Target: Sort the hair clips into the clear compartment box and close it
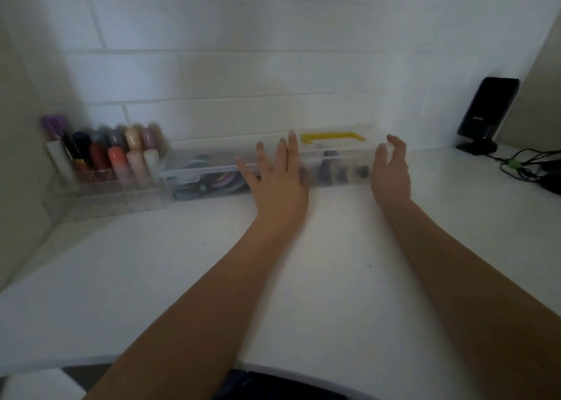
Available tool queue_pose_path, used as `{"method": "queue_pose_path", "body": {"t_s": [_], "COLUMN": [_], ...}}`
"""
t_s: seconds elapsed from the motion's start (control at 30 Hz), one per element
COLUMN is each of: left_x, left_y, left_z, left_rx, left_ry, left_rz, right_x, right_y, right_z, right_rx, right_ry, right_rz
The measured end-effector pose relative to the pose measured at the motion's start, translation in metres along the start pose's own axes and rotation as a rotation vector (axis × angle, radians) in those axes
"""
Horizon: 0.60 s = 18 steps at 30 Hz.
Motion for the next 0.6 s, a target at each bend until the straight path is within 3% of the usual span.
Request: {"method": "queue_pose_path", "body": {"t_s": [0.33, 0.6], "left_x": [0.008, 0.006], "left_y": [-0.003, -0.007], "left_z": [-0.008, -0.01], "left_rx": [0.045, -0.027], "left_ry": [0.05, 0.05], "left_rz": [0.032, -0.003], "right_x": [0.021, 0.025], "right_y": [0.022, 0.012], "right_z": [-0.002, 0.001], "right_rx": [-0.065, -0.131], "right_ry": [-0.143, -0.28], "right_rz": [-0.162, -0.278]}}
Point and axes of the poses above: each hand's wrist, its own y-axis towards the middle knuckle, its own x-axis out of the palm, z = x × y, the point moved 6 cm from there along y, towards the middle knuckle, and after that the axes turned 11 degrees about x, right-handed, at the moved point
